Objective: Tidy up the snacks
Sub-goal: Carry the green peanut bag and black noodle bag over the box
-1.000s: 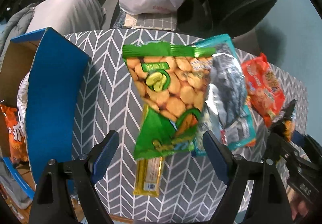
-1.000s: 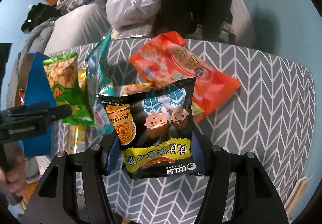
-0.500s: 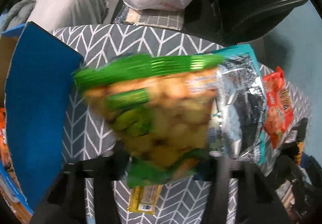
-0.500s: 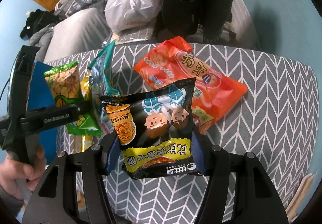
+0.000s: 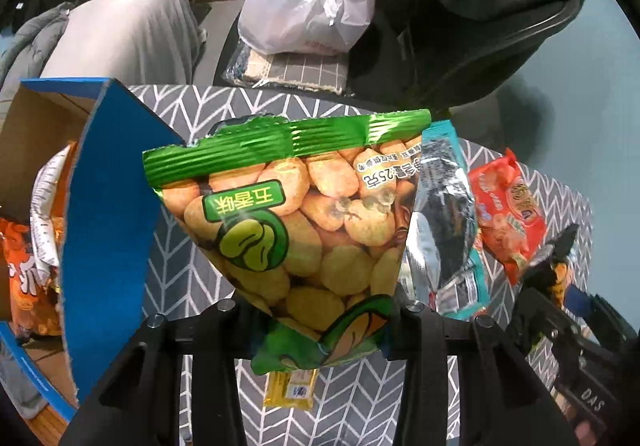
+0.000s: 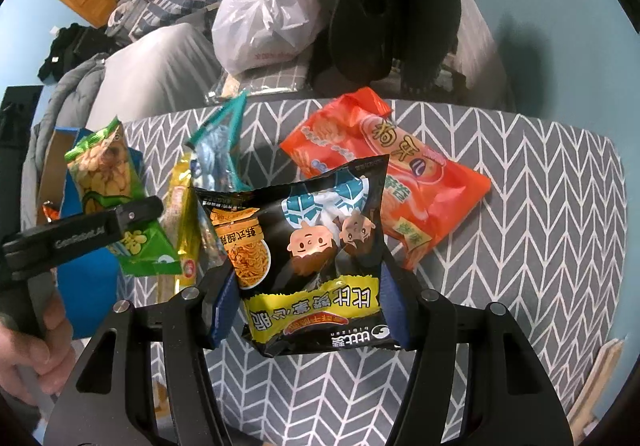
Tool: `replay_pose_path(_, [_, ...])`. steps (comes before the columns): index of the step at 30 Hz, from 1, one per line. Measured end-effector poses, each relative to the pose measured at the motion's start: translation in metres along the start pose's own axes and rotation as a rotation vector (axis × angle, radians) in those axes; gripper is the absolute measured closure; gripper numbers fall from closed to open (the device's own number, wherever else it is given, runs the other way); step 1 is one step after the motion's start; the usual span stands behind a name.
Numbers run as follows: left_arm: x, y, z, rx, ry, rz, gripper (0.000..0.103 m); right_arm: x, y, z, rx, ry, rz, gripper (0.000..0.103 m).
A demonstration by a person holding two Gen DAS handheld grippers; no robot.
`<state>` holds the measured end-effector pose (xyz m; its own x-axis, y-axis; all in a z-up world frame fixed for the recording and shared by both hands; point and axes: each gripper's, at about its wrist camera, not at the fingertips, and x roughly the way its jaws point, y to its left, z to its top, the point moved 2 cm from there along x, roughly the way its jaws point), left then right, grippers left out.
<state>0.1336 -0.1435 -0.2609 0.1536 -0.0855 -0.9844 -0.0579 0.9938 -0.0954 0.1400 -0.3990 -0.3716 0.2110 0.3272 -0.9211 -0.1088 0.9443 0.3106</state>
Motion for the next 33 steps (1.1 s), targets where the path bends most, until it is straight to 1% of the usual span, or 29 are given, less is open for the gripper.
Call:
replay_pose_path(7, [-0.033,0.018,-0.013,0.017,-0.022,-0.011,0.062,-0.018,0.015,0.0,-0.018,-0.024,-0.003,0.042])
replay_pose_path(15, [-0.063,0.041,-0.032,0.028,-0.046,-0.017,0.062,-0.037,0.044,0.0,-0.056,-0.044,-0.009,0.042])
replay_pose_path(21, [-0.08,0.056,-0.042,0.031,-0.069,-0.016,0.062,-0.045,0.068,-0.003,-0.079,-0.052,-0.004,0.042])
replay_pose_path(33, [-0.106,0.087,-0.058,0.022,-0.099,-0.012,0.062,-0.054,0.121,-0.007,-0.116,-0.075,0.033,0.042])
